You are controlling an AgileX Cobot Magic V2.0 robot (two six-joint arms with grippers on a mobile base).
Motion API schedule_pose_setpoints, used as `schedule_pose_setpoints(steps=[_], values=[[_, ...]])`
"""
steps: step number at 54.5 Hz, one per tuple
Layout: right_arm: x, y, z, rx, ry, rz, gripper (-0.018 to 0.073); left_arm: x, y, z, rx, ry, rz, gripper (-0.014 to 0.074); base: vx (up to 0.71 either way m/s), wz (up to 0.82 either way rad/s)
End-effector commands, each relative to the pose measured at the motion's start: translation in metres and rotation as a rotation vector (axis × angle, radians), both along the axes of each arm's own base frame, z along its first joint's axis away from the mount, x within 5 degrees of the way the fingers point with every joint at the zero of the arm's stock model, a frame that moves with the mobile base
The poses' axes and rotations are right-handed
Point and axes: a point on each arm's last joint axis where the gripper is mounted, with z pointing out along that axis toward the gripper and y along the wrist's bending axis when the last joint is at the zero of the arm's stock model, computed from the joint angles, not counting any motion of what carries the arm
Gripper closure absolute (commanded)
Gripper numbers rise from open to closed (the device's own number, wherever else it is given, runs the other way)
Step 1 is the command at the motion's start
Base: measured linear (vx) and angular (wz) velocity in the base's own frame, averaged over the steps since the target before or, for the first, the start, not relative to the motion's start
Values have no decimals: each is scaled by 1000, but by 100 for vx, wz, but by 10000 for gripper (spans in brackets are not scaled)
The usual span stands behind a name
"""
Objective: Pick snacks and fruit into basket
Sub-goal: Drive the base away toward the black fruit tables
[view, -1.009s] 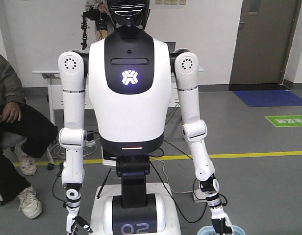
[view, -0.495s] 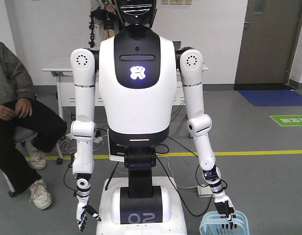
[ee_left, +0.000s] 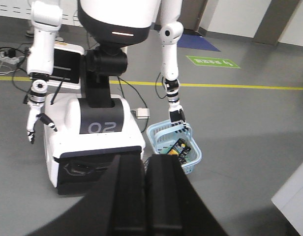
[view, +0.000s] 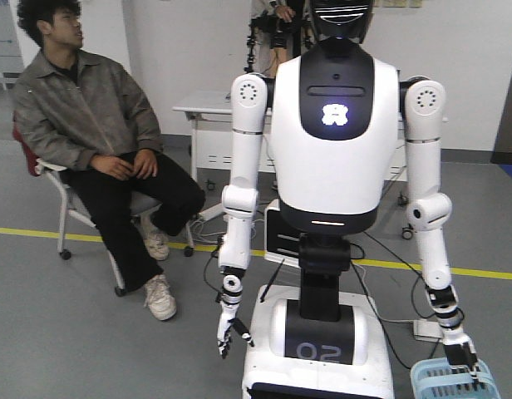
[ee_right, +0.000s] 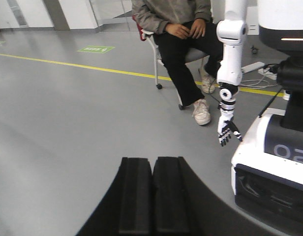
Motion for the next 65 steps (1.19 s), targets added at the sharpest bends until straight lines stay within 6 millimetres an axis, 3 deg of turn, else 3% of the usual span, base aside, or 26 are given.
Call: schedule_pose_setpoints(steps=[1, 65], values=[[2, -1, 17, 40, -91, -18, 567, 4, 2, 13, -41, -53, 46, 594, -12, 47], [1, -1, 15, 30, -75, -14, 567, 4, 2, 13, -41, -53, 46, 594, -8, 49]])
